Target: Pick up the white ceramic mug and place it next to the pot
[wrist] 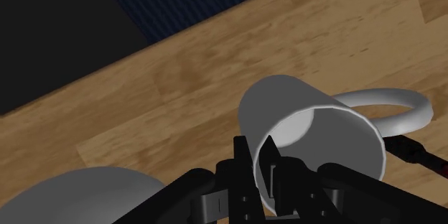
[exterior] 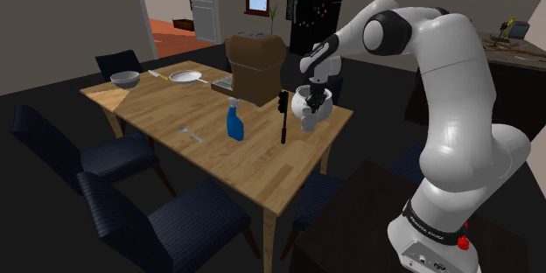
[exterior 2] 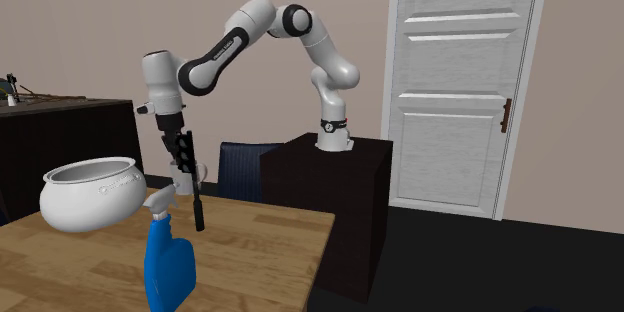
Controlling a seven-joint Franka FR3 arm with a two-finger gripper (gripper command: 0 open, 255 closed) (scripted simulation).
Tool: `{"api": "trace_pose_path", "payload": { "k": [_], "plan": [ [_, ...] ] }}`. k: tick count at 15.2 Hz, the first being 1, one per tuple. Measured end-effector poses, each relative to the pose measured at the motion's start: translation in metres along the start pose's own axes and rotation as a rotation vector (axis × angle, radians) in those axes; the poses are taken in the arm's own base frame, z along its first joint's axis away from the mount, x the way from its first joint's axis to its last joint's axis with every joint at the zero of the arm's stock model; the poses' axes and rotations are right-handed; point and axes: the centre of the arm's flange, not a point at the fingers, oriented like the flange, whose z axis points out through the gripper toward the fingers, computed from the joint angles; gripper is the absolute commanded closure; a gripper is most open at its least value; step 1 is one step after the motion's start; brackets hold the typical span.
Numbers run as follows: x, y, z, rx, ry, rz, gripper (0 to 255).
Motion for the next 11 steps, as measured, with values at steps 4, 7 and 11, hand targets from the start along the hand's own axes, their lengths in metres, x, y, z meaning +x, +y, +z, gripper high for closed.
{"api": "trace_pose_path", "payload": {
  "k": [4,7,11],
  "plan": [
    [0.002,0.0,0.02,0.0,0.0,0.0,255],
    [0.003,0.001,0.036,0.0,0.0,0.0,255],
    [0.005,0.001,0.057,0.0,-0.001,0.0,255]
  ]
}}
